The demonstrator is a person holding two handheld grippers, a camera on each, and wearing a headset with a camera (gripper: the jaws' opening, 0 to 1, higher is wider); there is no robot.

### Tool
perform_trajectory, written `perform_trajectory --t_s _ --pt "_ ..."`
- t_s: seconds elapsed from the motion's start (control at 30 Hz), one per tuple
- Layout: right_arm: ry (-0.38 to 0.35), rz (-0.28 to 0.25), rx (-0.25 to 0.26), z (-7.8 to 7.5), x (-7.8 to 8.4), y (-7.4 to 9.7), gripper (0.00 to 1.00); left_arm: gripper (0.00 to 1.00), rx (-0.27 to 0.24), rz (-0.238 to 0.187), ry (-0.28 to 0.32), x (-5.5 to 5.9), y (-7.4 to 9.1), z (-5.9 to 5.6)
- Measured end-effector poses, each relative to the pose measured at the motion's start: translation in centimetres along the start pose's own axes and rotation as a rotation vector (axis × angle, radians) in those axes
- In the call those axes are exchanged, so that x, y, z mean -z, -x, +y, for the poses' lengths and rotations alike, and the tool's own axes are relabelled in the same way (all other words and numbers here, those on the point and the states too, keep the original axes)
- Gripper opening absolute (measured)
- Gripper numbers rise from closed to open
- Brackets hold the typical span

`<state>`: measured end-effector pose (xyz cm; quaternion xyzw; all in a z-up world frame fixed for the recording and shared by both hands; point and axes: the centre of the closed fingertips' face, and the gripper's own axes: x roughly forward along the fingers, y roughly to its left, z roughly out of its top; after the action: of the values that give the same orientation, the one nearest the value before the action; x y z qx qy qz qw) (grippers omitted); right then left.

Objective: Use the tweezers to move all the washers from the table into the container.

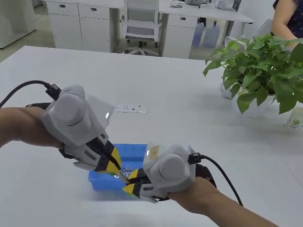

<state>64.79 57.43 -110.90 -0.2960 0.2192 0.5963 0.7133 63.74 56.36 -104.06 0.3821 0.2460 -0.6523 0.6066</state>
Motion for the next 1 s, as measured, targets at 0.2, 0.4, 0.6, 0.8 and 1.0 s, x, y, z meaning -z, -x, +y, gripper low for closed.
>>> perform_trajectory --t_s 0.2,0.4,0.6,0.8,1.0 --pt "0.001 0.007 -0.003 0.2 0.1 0.0 0.07 0.09 0.000 0.013 0.005 0.5 -0.1 -0.5" --pt "0.011 0.020 -0.014 0.8 0.2 -0.2 0.07 0.06 -0.008 0.029 -0.001 1.0 -0.5 -0.9" --pt "0.017 0.025 -0.016 1.1 0.6 0.0 0.07 0.06 -0.008 0.041 0.009 1.8 -0.8 -1.1" --pt "0.030 0.034 -0.027 1.5 1.0 -0.2 0.07 0.06 -0.009 0.060 0.017 2.7 -1.4 -1.6" --pt "0.035 0.052 -0.050 2.2 1.9 -0.6 0.07 0.06 -0.004 0.074 0.046 3.9 -2.6 -2.6"
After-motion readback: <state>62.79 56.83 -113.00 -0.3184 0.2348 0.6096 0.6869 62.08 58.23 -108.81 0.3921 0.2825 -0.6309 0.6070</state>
